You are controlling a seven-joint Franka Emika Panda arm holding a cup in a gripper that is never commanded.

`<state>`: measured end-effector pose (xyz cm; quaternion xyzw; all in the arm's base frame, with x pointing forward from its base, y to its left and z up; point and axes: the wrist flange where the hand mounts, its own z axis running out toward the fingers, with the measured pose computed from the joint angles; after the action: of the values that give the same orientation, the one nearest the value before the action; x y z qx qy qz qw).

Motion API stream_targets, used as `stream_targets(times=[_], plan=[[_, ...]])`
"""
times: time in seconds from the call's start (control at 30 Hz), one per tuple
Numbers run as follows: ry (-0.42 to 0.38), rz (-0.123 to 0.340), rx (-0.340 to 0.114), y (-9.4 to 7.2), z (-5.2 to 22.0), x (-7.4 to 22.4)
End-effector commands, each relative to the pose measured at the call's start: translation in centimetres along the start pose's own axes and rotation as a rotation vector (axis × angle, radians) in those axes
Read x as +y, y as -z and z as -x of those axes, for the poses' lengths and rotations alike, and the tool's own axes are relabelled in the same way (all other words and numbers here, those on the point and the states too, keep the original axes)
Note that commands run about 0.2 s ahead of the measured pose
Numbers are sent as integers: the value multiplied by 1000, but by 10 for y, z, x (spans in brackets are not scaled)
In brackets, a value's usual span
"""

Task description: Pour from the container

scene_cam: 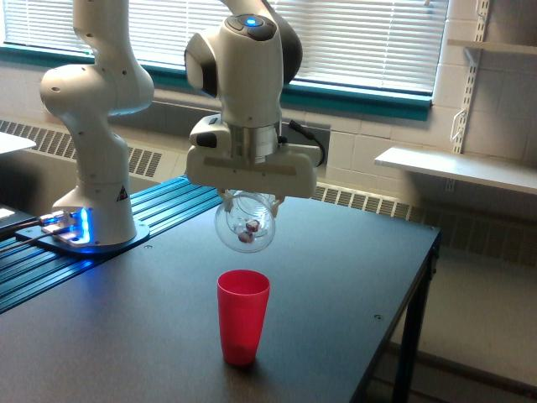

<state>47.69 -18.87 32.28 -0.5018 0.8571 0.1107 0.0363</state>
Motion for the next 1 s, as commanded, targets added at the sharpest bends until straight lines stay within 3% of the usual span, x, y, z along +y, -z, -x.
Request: stream_targets(times=[0.03, 0.53, 1.0], plan=[[5, 30, -9, -5, 6, 0], [-10, 58, -19, -10, 4, 3], [27, 4, 31, 1, 12, 6]])
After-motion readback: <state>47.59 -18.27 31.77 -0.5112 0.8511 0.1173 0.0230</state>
